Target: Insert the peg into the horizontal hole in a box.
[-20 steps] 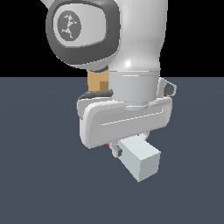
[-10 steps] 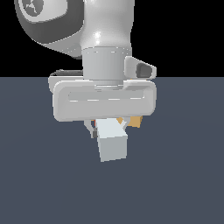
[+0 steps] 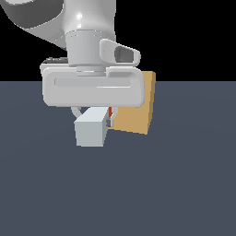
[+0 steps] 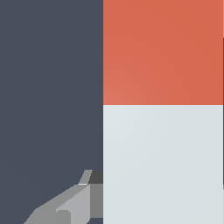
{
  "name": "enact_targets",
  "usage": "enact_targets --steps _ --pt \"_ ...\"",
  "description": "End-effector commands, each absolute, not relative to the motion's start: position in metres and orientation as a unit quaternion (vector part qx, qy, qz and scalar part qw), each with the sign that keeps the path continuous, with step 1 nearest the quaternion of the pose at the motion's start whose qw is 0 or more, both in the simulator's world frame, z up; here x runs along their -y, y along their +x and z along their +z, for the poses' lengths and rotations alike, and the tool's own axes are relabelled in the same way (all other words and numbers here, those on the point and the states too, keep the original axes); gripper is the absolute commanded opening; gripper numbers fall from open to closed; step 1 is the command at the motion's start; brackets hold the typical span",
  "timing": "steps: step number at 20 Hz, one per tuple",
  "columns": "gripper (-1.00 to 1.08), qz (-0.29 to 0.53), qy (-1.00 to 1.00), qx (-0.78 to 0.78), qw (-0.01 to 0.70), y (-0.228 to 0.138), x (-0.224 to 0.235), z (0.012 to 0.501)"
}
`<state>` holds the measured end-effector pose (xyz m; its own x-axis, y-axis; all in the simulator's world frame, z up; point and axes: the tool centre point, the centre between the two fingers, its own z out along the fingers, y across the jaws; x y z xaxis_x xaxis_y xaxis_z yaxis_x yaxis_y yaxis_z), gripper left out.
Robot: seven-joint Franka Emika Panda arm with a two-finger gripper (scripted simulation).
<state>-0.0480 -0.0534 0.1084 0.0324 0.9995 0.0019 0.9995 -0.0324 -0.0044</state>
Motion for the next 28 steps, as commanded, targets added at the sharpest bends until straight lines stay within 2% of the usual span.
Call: enact_targets --steps 1,12,28 --pt "-1.00 -0.001 -0.738 0.674 0.001 -0.055 0.047 0.117" --pt "-1.00 0.000 -0.800 0.600 0.000 -0.077 0.020 0.141" --pt "-1.00 0.002 -0.819 0.573 0.001 -0.084 0.009 0.148"
